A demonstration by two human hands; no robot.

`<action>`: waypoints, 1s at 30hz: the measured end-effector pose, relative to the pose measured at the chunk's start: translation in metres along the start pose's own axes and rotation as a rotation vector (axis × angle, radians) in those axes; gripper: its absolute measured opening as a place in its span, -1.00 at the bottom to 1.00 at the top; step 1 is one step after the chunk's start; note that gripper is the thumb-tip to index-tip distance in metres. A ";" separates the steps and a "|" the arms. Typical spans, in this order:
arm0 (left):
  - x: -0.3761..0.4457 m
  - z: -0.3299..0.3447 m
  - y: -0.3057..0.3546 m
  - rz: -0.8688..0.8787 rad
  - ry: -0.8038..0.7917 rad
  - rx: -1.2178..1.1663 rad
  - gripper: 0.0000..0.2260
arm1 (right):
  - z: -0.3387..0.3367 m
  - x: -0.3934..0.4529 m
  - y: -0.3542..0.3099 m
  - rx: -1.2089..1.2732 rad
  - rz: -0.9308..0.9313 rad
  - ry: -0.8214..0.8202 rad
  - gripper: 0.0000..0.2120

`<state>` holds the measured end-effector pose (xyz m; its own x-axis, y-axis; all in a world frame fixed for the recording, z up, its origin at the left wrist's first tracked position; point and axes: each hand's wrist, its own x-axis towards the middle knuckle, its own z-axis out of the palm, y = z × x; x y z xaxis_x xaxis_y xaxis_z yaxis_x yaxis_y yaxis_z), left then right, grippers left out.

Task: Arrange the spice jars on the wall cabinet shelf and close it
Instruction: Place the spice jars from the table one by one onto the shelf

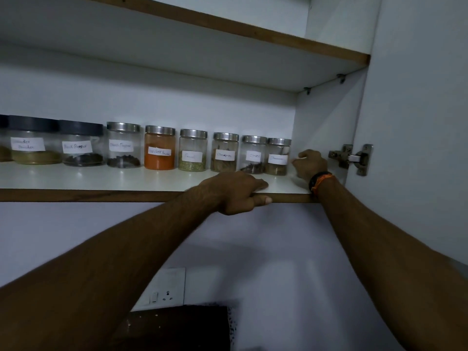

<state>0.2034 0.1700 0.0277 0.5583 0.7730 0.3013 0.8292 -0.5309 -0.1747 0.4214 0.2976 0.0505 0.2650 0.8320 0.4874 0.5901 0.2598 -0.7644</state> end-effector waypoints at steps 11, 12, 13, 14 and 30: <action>-0.021 0.004 0.020 -0.079 0.045 0.087 -0.54 | -0.045 -0.116 -0.001 -0.154 -0.129 -0.014 -0.72; -0.025 0.005 0.022 -0.081 0.053 0.089 -0.53 | -0.049 -0.128 -0.002 -0.182 -0.158 -0.015 -0.73; -0.030 0.006 0.024 -0.081 0.056 0.091 -0.49 | -0.050 -0.137 -0.004 -0.208 -0.188 -0.017 -0.74; -0.036 0.007 0.026 -0.079 0.063 0.083 -0.45 | -0.051 -0.148 -0.006 -0.237 -0.215 -0.022 -0.75; -0.156 -0.003 0.042 -0.059 -0.029 0.087 -0.32 | -0.022 -0.280 -0.040 -0.395 -0.443 -0.145 -0.57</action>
<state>0.1511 0.0254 -0.0236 0.5078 0.8126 0.2862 0.8591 -0.4529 -0.2384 0.3407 0.0438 -0.0461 -0.1602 0.7521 0.6393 0.8660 0.4178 -0.2746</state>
